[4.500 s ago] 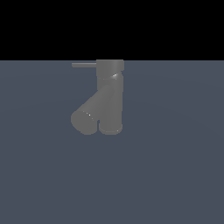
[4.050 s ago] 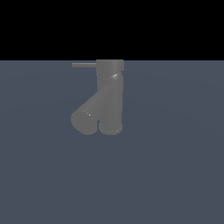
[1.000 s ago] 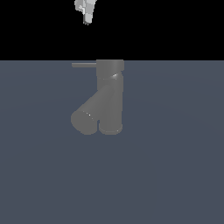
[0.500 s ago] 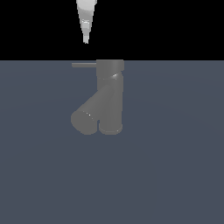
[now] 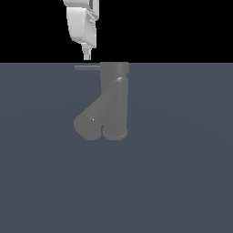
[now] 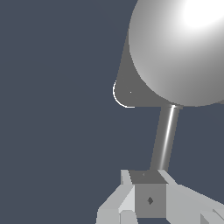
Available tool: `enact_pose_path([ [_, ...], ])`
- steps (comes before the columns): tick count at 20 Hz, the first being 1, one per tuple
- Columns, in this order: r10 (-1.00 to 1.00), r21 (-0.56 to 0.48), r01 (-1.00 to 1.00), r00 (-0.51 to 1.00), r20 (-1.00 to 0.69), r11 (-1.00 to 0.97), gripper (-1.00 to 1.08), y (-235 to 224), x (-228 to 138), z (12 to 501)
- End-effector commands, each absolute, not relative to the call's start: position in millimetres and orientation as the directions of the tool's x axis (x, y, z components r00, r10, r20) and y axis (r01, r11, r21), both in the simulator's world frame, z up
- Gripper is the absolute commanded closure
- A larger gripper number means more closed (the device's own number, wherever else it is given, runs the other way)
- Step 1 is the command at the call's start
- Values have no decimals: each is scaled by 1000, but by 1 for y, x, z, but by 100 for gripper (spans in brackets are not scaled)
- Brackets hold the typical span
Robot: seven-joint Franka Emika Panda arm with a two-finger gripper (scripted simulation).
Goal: Turn on the faucet by rotating a designated handle.
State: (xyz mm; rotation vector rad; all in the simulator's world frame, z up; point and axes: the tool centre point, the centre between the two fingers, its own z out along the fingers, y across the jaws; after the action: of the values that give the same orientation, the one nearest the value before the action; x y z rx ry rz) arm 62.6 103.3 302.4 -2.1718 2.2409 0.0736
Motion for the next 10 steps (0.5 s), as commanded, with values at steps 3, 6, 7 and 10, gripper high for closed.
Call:
enact_pose_path([
  [3, -994, 13, -994, -110, -24, 110, 108, 110, 74, 287],
  [6, -989, 8, -989, -147, -14, 147, 108, 114, 80, 279],
  [7, -988, 6, -988, -156, -11, 156, 108, 115, 81, 277],
  [10, -984, 3, -984, -178, -4, 178, 108, 117, 84, 272],
])
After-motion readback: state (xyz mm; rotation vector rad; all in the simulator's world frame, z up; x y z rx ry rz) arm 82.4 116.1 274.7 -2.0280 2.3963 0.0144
